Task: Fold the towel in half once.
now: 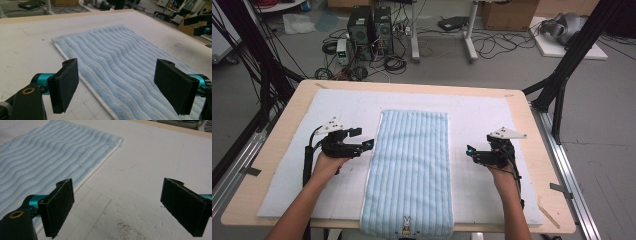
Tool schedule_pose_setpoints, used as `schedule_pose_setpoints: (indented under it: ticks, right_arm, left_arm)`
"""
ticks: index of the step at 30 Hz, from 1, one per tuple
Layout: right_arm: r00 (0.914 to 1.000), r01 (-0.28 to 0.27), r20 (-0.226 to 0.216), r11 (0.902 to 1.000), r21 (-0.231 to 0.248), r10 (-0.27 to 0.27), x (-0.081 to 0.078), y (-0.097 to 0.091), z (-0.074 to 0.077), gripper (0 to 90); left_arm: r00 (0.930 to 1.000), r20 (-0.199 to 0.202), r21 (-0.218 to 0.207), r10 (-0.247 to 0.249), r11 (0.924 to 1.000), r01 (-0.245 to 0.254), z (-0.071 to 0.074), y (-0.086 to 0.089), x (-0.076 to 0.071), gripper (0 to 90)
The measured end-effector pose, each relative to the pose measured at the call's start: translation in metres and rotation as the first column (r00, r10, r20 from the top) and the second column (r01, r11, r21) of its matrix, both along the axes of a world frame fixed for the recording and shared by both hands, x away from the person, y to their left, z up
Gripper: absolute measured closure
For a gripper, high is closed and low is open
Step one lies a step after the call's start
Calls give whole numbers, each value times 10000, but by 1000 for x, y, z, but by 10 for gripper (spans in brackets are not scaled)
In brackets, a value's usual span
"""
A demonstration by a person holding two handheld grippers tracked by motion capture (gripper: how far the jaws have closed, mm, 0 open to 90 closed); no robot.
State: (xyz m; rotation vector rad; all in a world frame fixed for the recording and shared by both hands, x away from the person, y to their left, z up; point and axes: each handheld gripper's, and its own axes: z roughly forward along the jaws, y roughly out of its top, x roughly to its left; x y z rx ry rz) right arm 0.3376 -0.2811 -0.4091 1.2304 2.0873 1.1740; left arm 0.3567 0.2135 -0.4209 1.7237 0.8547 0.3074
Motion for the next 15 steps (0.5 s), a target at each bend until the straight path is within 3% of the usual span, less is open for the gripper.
schedule_pose_setpoints:
  ticks: [9,12,15]
  right_arm:
    - [9997,-216,-78,9998,-26,216,0,3,-1,108]
    - [9996,-252,-121,9997,66,253,2,4,-2,108]
    - [9993,-312,-189,9995,112,314,2,5,-2,108]
  left_arm:
    - [9982,-309,691,509,9964,-487,-6,1,2,264]
    - [9956,-547,663,767,9951,-730,-8,3,7,278]
    - [9956,-743,564,577,9970,-536,-5,2,14,274]
